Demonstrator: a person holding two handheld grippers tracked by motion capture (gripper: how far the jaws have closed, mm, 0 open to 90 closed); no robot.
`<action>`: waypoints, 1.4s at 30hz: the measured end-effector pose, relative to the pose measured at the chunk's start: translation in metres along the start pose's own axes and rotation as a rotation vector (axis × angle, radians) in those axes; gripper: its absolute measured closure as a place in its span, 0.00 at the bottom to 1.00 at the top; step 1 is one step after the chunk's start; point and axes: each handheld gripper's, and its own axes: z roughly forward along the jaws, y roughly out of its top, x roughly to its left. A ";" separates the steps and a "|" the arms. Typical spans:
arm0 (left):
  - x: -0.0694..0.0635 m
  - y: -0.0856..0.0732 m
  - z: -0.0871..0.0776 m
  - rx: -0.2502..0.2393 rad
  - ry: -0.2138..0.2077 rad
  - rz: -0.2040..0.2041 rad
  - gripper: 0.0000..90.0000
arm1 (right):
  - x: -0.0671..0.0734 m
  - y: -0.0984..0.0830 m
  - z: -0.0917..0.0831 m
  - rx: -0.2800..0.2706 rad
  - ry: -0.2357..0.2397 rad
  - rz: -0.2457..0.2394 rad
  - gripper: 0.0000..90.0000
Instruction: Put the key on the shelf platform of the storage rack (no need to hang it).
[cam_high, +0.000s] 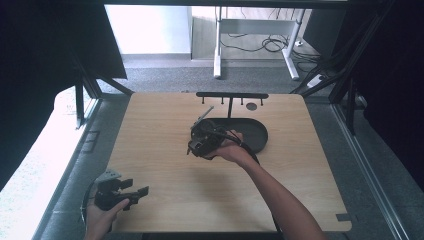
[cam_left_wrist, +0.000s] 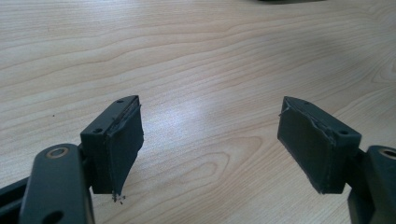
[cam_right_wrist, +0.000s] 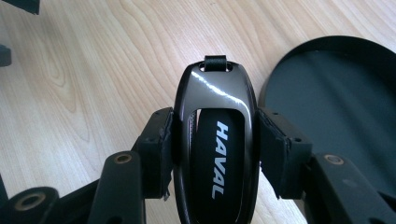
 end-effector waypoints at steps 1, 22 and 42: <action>0.000 0.000 0.000 0.000 0.000 0.000 0.25 | 0.000 0.000 0.000 0.000 0.000 0.000 0.55; -0.002 0.000 0.000 -0.003 0.003 0.001 0.25 | -0.024 -0.015 -0.015 -0.005 -0.040 0.054 0.55; -0.001 0.000 0.000 -0.004 0.003 -0.003 0.25 | -0.046 -0.026 -0.016 0.014 -0.078 0.102 0.55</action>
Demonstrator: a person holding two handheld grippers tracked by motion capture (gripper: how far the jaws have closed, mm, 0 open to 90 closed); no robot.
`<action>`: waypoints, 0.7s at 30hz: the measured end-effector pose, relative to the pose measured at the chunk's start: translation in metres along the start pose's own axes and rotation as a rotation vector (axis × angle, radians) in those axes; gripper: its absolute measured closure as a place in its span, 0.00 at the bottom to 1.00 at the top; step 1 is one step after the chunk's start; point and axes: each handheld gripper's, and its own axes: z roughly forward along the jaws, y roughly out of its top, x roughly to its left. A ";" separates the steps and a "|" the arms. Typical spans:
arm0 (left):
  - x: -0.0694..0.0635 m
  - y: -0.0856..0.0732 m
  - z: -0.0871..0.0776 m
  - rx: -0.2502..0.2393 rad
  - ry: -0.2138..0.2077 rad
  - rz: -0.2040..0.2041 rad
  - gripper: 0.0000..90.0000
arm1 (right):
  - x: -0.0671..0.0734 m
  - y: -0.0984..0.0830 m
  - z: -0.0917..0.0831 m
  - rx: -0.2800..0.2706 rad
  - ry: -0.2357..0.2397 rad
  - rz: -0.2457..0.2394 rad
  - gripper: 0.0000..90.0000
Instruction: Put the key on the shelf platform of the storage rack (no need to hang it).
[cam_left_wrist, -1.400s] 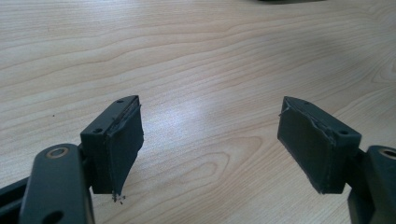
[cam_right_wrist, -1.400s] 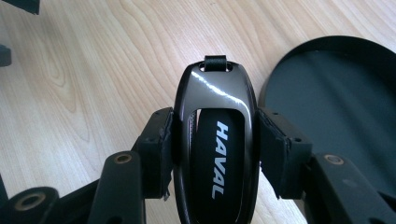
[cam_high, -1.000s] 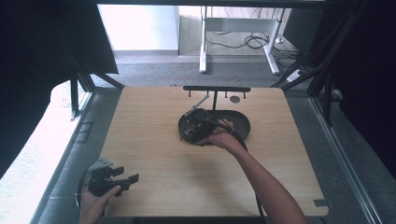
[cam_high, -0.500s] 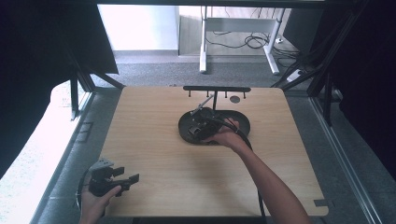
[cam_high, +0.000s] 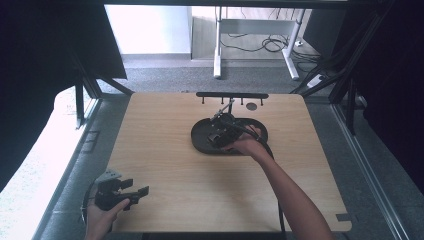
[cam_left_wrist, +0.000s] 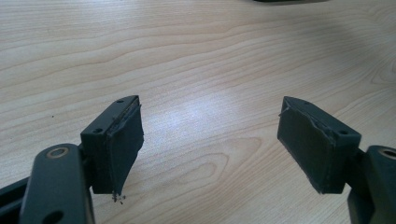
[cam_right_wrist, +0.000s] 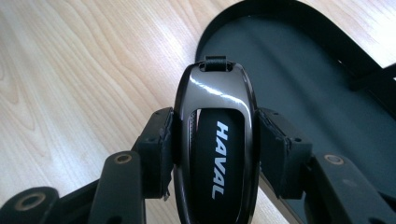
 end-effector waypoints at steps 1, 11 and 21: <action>0.000 0.000 0.000 -0.001 0.000 -0.002 0.25 | -0.001 0.000 0.000 0.003 -0.002 0.001 0.55; 0.000 0.000 0.000 -0.001 0.002 -0.002 0.25 | -0.015 -0.003 0.002 0.003 -0.020 0.039 0.55; 0.002 0.000 -0.001 0.000 0.004 -0.001 0.25 | -0.030 -0.002 0.014 0.017 -0.045 0.070 0.55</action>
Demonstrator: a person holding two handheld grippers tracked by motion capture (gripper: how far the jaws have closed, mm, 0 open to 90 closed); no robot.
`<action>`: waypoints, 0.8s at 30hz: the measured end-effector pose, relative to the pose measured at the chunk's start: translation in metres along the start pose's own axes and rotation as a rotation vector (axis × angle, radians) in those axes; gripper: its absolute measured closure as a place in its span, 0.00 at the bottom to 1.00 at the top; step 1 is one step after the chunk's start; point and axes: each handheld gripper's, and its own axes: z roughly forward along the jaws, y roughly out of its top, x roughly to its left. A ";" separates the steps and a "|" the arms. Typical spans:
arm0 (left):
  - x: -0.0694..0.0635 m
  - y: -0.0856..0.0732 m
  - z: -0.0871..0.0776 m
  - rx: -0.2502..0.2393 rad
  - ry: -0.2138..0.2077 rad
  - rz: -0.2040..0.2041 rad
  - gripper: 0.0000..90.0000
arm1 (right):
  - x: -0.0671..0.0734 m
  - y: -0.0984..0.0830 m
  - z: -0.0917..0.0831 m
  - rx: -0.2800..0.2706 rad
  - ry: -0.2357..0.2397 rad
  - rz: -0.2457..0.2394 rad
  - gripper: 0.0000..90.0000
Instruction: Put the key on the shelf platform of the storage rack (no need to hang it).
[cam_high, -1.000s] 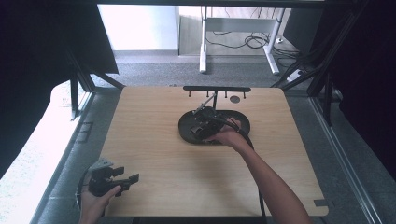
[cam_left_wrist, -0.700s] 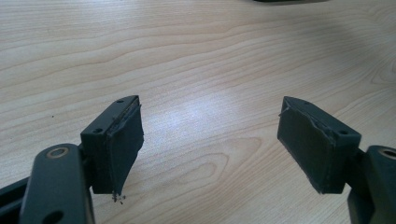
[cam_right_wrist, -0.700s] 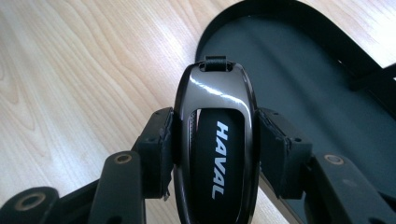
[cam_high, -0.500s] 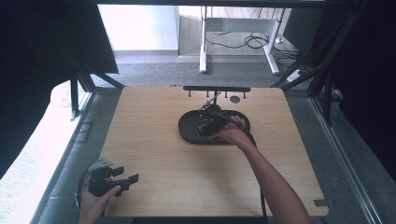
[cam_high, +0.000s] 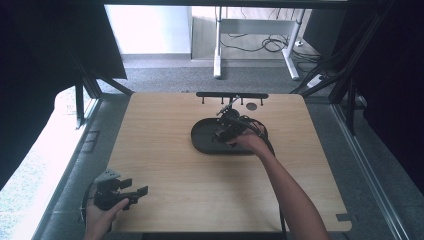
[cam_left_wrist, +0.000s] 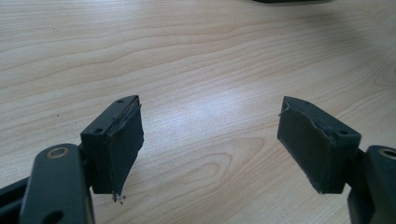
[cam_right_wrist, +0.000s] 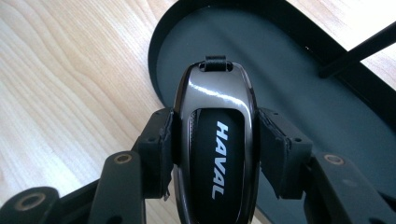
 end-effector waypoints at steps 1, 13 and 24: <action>0.000 0.000 0.000 0.000 0.000 0.001 0.25 | -0.001 0.000 0.001 -0.001 0.001 0.003 0.55; -0.001 0.000 0.000 0.000 0.000 -0.001 0.25 | -0.009 0.002 0.014 0.003 -0.033 0.016 0.55; 0.000 0.000 0.000 0.002 0.001 0.000 0.25 | -0.024 -0.001 0.030 0.017 -0.057 0.047 0.55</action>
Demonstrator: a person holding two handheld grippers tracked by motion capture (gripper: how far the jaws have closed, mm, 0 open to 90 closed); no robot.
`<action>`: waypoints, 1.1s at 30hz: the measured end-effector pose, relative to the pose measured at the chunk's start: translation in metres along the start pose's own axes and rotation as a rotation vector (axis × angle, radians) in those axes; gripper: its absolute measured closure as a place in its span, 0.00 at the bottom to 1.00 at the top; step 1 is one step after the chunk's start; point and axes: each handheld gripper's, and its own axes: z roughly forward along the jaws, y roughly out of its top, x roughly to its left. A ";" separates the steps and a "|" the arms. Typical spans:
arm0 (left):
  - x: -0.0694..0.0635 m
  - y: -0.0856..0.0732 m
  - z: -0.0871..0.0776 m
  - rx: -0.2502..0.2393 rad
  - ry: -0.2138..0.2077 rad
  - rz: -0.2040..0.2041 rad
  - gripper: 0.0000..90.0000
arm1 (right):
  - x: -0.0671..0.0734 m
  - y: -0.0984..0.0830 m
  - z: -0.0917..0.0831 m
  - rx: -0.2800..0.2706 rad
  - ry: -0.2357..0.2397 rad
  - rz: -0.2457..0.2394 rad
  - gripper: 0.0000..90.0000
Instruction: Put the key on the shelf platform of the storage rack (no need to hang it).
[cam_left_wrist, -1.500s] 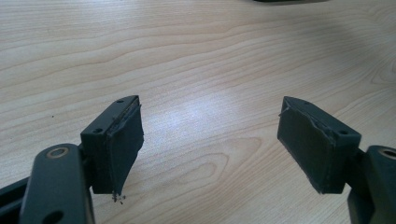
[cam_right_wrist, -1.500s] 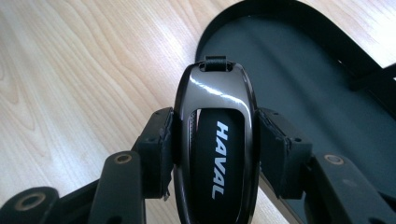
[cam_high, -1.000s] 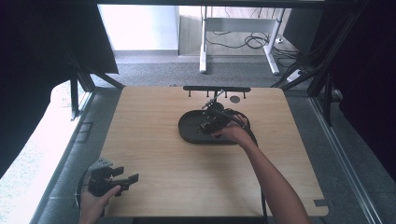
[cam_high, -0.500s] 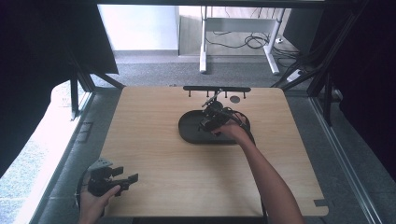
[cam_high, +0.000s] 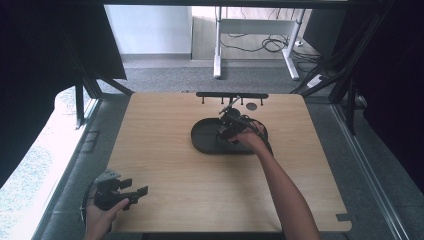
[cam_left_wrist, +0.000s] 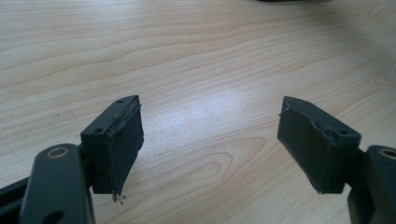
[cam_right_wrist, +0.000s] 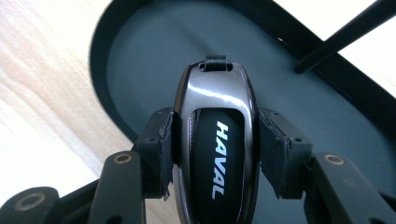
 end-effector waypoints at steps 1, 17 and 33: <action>0.000 0.000 0.000 -0.002 0.002 0.000 0.25 | -0.001 0.000 0.001 -0.002 -0.005 0.002 0.55; 0.000 0.000 0.000 -0.001 0.002 0.000 0.25 | -0.016 -0.014 0.022 0.023 -0.039 0.034 0.55; -0.001 0.000 0.001 0.002 0.001 0.000 0.25 | -0.025 -0.027 0.040 0.067 -0.099 0.019 0.54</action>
